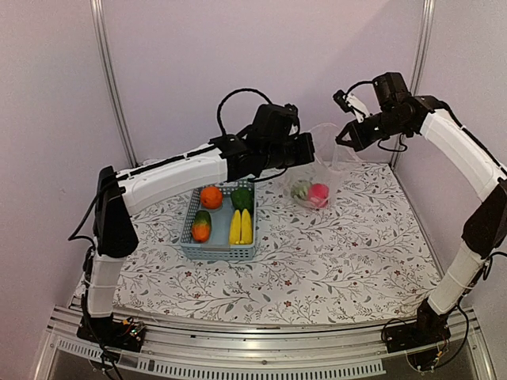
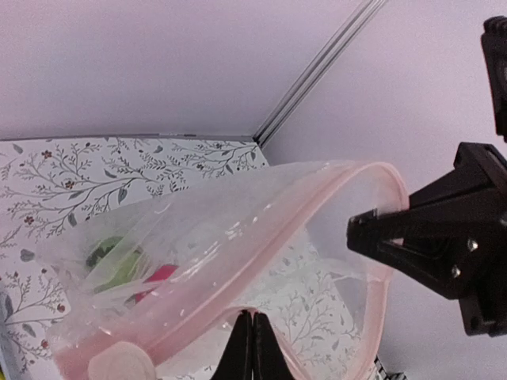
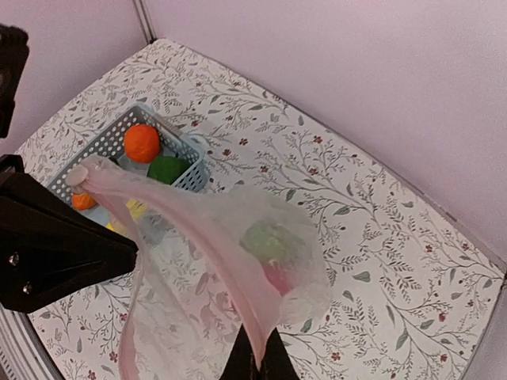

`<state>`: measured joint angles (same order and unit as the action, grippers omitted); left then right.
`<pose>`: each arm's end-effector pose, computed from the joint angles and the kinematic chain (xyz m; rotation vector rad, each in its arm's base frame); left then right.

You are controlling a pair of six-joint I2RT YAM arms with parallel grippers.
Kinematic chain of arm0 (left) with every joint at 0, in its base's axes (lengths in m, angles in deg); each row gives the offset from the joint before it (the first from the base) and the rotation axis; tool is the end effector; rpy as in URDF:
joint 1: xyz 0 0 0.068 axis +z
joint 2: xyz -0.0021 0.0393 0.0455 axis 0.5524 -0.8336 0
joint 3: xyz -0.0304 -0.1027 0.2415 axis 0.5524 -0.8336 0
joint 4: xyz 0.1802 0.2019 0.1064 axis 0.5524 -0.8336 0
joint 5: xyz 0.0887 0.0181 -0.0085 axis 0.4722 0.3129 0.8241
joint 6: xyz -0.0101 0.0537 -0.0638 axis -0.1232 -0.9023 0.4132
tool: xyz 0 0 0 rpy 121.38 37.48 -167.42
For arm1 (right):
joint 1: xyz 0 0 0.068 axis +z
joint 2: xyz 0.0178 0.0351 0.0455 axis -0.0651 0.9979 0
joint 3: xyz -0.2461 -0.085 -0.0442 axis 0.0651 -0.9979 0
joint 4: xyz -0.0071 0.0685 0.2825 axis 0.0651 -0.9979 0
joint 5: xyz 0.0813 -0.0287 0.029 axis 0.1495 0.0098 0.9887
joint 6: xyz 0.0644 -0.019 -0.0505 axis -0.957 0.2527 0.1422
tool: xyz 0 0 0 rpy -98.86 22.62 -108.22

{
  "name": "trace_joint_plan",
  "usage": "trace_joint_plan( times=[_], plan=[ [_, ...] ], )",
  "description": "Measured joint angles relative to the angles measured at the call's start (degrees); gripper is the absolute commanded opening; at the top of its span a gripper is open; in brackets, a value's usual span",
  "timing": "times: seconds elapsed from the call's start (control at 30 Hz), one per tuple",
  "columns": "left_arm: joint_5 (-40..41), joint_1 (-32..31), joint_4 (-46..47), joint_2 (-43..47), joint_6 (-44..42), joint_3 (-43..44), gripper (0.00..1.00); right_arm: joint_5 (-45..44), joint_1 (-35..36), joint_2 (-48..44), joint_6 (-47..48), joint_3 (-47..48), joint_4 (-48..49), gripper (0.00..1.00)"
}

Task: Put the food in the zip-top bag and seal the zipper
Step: Adjust the zipper food storage bag at the corner of the board.

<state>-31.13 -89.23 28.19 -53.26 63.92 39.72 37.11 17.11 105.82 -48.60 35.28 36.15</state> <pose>0.3401 -0.4714 0.3163 0.1096 2.0206 -0.9178 0.3809 0.1703 0.3658 -0.8814 2.1346 0.4246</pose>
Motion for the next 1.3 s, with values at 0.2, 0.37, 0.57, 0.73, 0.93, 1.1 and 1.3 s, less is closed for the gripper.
trace_joint_plan(
  times=[0.2, 0.37, 0.57, 0.73, 0.93, 1.1, 1.3],
  plan=[
    [-0.17, -0.17, 5.09, -0.63, -7.06, 5.88, 0.0, -1.92, -6.47, -1.99, -1.2, 6.27, 3.5, 0.0],
    [-1.62, 0.11, 6.03, -3.15, -8.98, 8.15, 0.01, 0.55, -5.75, -3.5, -1.53, -1.64, 4.33, 0.0],
    [-4.72, 0.22, 1.73, -6.86, -5.4, 6.82, 0.39, 1.55, -3.93, -2.1, -1.75, -8.41, 3.72, 0.0],
    [-3.87, -0.33, 0.55, 0.61, 1.86, -7.76, 0.42, 2.99, -3.67, -2.23, -1.9, -8.41, 4.02, 0.0],
    [-3.23, -1.66, 1.51, 9.44, 7.91, -19.32, 0.48, 4.44, -2.27, -2.56, -1.84, -10.71, 4.96, 0.0],
    [-3.96, -1.84, 3.06, 8.96, 10.69, -18.97, 0.45, 5.42, -0.28, -2.56, -1.66, -13.27, 5.51, 0.0],
    [-3.96, -1.57, 1.29, 5.7, 14.64, -16.09, 0.38, 5.84, 0.68, -2.75, -1.7, -14.43, 6.01, 0.0]
  ],
)
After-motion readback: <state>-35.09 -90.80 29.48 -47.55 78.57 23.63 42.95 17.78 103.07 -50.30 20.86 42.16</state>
